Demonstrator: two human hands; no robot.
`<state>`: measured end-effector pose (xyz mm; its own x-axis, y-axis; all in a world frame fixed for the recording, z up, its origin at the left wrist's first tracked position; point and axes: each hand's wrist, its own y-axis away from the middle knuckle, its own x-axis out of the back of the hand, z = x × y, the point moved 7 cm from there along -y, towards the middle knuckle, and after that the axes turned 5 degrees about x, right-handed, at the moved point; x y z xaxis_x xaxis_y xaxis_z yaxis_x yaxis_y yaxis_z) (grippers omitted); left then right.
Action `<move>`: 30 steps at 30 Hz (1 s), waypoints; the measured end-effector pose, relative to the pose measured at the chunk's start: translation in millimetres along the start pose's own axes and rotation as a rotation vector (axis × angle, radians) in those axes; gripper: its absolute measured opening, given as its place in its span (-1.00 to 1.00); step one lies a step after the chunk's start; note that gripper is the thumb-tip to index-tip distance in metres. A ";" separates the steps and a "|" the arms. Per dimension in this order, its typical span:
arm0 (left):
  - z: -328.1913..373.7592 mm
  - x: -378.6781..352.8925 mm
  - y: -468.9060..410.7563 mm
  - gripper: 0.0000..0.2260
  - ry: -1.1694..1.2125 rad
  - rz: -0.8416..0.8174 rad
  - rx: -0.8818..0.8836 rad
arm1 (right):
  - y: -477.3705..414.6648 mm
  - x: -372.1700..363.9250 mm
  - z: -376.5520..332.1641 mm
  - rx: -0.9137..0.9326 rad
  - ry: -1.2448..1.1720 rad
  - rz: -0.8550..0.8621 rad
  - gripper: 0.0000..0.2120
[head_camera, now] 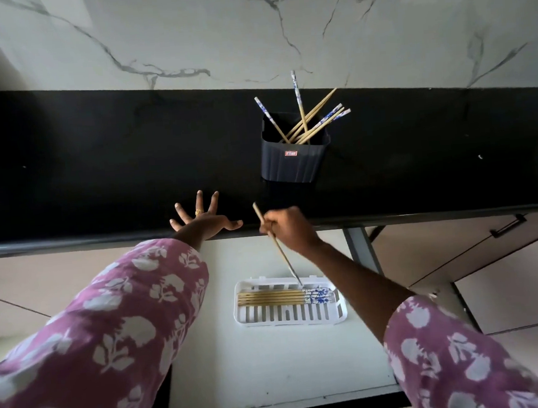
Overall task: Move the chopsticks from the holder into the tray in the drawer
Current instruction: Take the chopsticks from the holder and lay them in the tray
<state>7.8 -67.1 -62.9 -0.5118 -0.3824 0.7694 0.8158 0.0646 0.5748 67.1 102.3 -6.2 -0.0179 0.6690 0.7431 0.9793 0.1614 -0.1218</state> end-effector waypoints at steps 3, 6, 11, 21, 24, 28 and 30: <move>-0.2 0.4 -0.8 -0.14 -0.002 0.003 0.003 | 25.6 -54.4 10.4 0.010 0.140 -0.283 -0.87; 0.7 0.5 -1.6 -0.13 0.009 -0.007 -0.001 | 49.0 -92.9 15.1 0.082 0.306 -0.440 -0.83; 1.0 0.0 -1.4 -0.13 0.009 -0.009 0.012 | 74.1 -135.3 25.3 0.139 0.561 -0.647 -0.80; 1.1 -0.3 -6.4 -0.12 -0.007 -0.026 0.011 | 89.2 -163.6 39.5 0.098 0.699 -0.754 -0.72; 1.1 -0.6 -8.2 -0.11 -0.011 -0.030 0.012 | 87.4 -169.3 36.7 0.133 0.697 -0.759 -0.73; 1.2 -0.7 -9.2 -0.12 -0.008 -0.031 0.008 | 87.2 -175.2 38.0 0.155 0.691 -0.758 -0.74; 0.9 -0.7 -9.3 -0.12 -0.001 -0.035 0.006 | 86.6 -175.1 38.4 0.164 0.689 -0.740 -0.74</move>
<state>0.4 -66.5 -68.6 -0.5403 -0.3832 0.7491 0.7958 0.0568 0.6030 147.3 27.0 -172.1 -0.4365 -0.1923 0.8789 0.7291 0.4969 0.4708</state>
